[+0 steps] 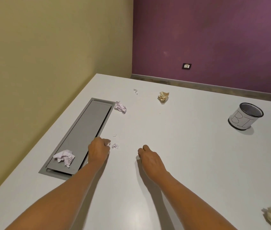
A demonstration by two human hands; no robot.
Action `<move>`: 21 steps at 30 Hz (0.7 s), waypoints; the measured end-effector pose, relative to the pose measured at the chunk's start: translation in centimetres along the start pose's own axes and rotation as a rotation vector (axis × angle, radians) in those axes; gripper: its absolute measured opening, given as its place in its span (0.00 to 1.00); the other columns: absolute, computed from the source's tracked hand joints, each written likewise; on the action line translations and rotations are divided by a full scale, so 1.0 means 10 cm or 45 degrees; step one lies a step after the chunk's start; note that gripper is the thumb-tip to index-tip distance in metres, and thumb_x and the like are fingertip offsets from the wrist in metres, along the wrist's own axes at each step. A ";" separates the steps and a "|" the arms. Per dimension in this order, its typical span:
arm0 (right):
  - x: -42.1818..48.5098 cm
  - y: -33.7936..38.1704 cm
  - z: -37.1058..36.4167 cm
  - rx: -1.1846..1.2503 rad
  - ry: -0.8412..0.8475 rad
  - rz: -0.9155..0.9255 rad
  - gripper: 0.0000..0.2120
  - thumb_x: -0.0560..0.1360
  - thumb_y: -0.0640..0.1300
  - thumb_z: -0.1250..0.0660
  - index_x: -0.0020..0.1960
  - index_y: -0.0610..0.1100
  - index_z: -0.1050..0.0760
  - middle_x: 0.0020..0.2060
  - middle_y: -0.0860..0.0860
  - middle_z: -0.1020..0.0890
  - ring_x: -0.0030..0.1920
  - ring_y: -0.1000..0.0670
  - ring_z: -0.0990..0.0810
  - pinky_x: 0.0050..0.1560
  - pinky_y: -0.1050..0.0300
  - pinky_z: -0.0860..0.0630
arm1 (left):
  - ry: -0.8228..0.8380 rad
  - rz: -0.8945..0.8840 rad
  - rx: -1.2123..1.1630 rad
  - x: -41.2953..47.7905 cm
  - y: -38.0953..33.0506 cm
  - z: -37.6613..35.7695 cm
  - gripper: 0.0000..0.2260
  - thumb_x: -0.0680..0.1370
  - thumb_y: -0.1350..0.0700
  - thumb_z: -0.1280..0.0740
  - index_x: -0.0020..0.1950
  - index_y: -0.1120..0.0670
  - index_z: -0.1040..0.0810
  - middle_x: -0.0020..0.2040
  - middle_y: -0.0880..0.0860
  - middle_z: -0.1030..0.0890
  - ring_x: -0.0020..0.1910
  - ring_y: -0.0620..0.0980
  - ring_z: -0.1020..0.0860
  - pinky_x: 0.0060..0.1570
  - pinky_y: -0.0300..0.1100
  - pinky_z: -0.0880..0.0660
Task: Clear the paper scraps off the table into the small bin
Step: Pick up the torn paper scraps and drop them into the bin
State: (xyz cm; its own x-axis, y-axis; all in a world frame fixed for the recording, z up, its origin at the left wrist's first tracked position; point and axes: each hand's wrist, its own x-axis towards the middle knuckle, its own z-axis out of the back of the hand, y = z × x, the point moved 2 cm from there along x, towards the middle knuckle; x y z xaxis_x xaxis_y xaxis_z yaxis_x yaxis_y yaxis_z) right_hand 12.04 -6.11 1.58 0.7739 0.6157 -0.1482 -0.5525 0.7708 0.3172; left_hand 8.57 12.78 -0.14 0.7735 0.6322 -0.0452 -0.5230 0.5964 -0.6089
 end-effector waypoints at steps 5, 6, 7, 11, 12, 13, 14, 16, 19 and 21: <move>0.21 -0.16 0.01 0.205 0.088 -0.031 0.09 0.78 0.31 0.47 0.46 0.44 0.36 0.46 0.48 0.36 0.45 0.49 0.36 0.46 0.53 0.35 | 0.017 -0.026 -0.071 0.20 -0.10 -0.07 0.05 0.75 0.67 0.35 0.47 0.66 0.20 0.48 0.58 0.23 0.48 0.55 0.22 0.46 0.37 0.30; 0.28 -0.16 0.01 0.220 0.106 -0.043 0.09 0.78 0.31 0.47 0.46 0.44 0.36 0.46 0.47 0.35 0.45 0.49 0.35 0.46 0.53 0.34 | 0.028 -0.032 -0.062 0.19 -0.09 -0.09 0.05 0.75 0.67 0.36 0.47 0.66 0.21 0.46 0.57 0.24 0.45 0.54 0.23 0.45 0.37 0.30; 0.35 -0.16 0.01 0.250 0.102 -0.050 0.09 0.77 0.31 0.46 0.44 0.43 0.36 0.44 0.47 0.35 0.43 0.50 0.35 0.44 0.56 0.35 | 0.040 -0.048 -0.028 0.17 -0.09 -0.12 0.05 0.76 0.66 0.37 0.46 0.66 0.22 0.45 0.57 0.24 0.43 0.52 0.25 0.44 0.39 0.29; 0.65 -0.09 -0.02 0.431 0.117 -0.075 0.10 0.75 0.31 0.49 0.42 0.37 0.30 0.45 0.42 0.26 0.48 0.42 0.26 0.44 0.59 0.32 | 0.086 -0.186 0.066 0.06 -0.05 -0.19 0.09 0.74 0.60 0.34 0.38 0.64 0.23 0.45 0.53 0.30 0.38 0.52 0.25 0.44 0.40 0.28; 0.73 -0.05 -0.04 0.425 0.147 -0.034 0.13 0.77 0.32 0.49 0.54 0.35 0.27 0.57 0.41 0.25 0.61 0.41 0.27 0.57 0.56 0.30 | 0.107 -0.221 0.089 0.04 -0.04 -0.21 0.09 0.74 0.58 0.32 0.41 0.64 0.22 0.46 0.52 0.30 0.39 0.53 0.24 0.44 0.40 0.28; 0.79 0.01 -0.03 0.416 0.182 0.029 0.17 0.79 0.34 0.49 0.65 0.35 0.32 0.68 0.42 0.31 0.70 0.42 0.34 0.68 0.53 0.35 | 0.129 -0.251 0.124 0.03 -0.02 -0.22 0.09 0.74 0.56 0.31 0.45 0.63 0.20 0.46 0.51 0.31 0.39 0.53 0.24 0.44 0.39 0.29; 0.85 0.09 -0.01 0.404 0.200 0.097 0.19 0.80 0.34 0.50 0.70 0.35 0.37 0.73 0.43 0.37 0.73 0.43 0.38 0.72 0.52 0.40 | 0.141 -0.273 0.149 0.03 -0.01 -0.24 0.10 0.74 0.55 0.31 0.48 0.63 0.20 0.47 0.50 0.31 0.40 0.53 0.24 0.44 0.38 0.29; 0.98 0.24 -0.01 0.363 0.235 0.202 0.20 0.79 0.31 0.48 0.71 0.33 0.38 0.75 0.42 0.41 0.73 0.43 0.39 0.72 0.51 0.40 | 0.136 -0.267 0.151 0.04 -0.01 -0.25 0.11 0.75 0.56 0.32 0.51 0.62 0.21 0.48 0.50 0.31 0.39 0.50 0.26 0.44 0.36 0.31; 1.15 0.41 -0.07 0.305 0.381 0.219 0.20 0.79 0.34 0.46 0.71 0.35 0.38 0.75 0.42 0.41 0.73 0.43 0.37 0.72 0.49 0.38 | 0.097 -0.244 0.120 0.05 0.01 -0.29 0.07 0.76 0.59 0.34 0.49 0.61 0.21 0.47 0.52 0.28 0.39 0.47 0.27 0.42 0.35 0.29; 1.23 0.47 -0.10 0.270 0.428 0.273 0.20 0.81 0.39 0.50 0.73 0.38 0.40 0.74 0.43 0.38 0.73 0.44 0.38 0.73 0.47 0.40 | 0.070 -0.253 0.065 0.04 0.02 -0.29 0.05 0.77 0.61 0.37 0.48 0.60 0.22 0.45 0.49 0.26 0.42 0.50 0.24 0.43 0.33 0.26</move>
State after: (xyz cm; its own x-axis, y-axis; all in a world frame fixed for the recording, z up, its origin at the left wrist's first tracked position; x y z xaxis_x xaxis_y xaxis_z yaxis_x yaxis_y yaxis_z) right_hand 18.64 5.20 0.26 0.4856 0.8040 -0.3431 -0.5866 0.5907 0.5540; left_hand 9.78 11.71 -2.62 0.8810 0.4723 0.0281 -0.3742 0.7319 -0.5695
